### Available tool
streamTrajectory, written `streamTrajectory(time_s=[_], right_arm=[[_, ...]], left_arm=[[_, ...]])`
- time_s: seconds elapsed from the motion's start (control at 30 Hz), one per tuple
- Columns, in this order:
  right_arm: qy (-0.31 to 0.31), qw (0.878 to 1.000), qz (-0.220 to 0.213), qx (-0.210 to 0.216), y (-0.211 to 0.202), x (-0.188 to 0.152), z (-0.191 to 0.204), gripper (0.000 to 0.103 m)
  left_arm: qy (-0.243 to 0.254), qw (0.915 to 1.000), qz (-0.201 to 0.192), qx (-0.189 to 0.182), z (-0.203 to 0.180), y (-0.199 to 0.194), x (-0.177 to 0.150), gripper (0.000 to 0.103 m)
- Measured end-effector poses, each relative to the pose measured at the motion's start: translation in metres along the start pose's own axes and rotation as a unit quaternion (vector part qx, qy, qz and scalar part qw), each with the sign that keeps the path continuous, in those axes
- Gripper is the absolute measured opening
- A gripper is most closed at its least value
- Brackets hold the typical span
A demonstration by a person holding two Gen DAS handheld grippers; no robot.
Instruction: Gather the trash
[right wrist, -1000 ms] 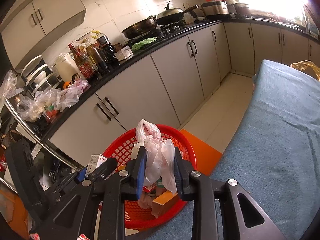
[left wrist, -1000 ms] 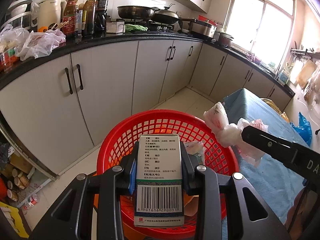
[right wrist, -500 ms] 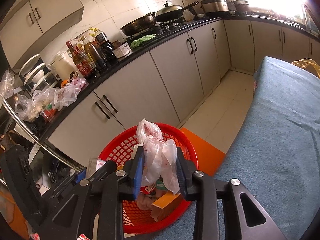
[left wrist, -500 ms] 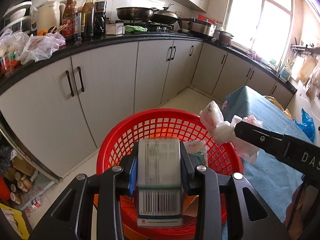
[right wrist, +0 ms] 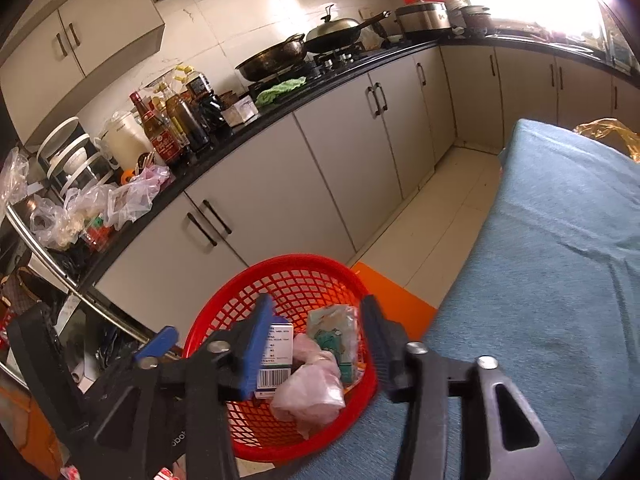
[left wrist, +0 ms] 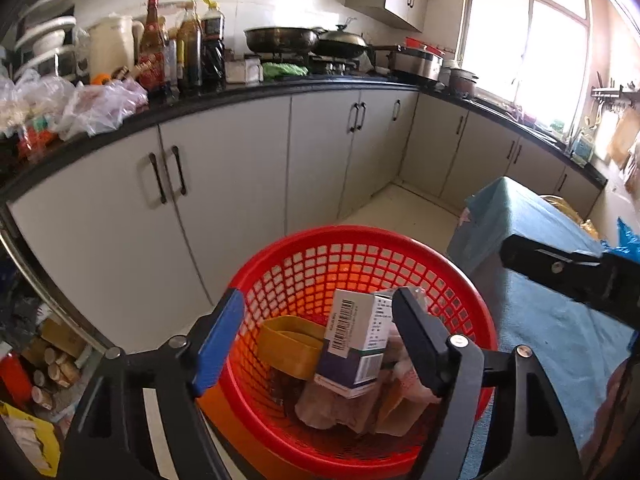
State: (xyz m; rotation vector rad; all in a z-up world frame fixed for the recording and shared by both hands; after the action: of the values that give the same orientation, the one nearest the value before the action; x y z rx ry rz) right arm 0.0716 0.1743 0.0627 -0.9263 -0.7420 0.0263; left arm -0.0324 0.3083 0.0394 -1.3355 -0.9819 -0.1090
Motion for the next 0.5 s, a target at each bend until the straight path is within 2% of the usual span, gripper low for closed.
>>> streamTrajectory(time_s=[0.07,0.2,0.5], right_arm=[[-0.003,1.000,-0.009,-0.014,-0.007,-0.002,0.000,0.065],[-0.006,0.999,-0.020,-0.034,-0.020,-0.009,-0.002,0.078],[-0.034,0.996,-0.029,-0.077,-0.047,-0.035,-0.003,0.084]], left_arm=[[0.001,0.9999,-0.006,0.011,-0.001,-0.004,-0.001,0.086],[0.002,0.9995,-0.013,0.028,-0.001,-0.009,-0.004,0.089],[0.013,0.9979,-0.025,0.058,-0.006,-0.027,-0.017,0.091]])
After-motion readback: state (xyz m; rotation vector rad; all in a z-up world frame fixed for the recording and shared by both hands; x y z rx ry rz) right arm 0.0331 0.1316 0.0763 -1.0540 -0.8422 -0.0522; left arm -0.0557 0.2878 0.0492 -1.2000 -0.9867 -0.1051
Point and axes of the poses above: each gripper's, at about its wrist camera, not at the fingertips, and y roughly the way its jaws point, z to its left, x to its top, the point moved 1 cm from there along y, roughly the way its jaws point, and after that the axes turned 10 degrees about z, right-handed, at the moved point
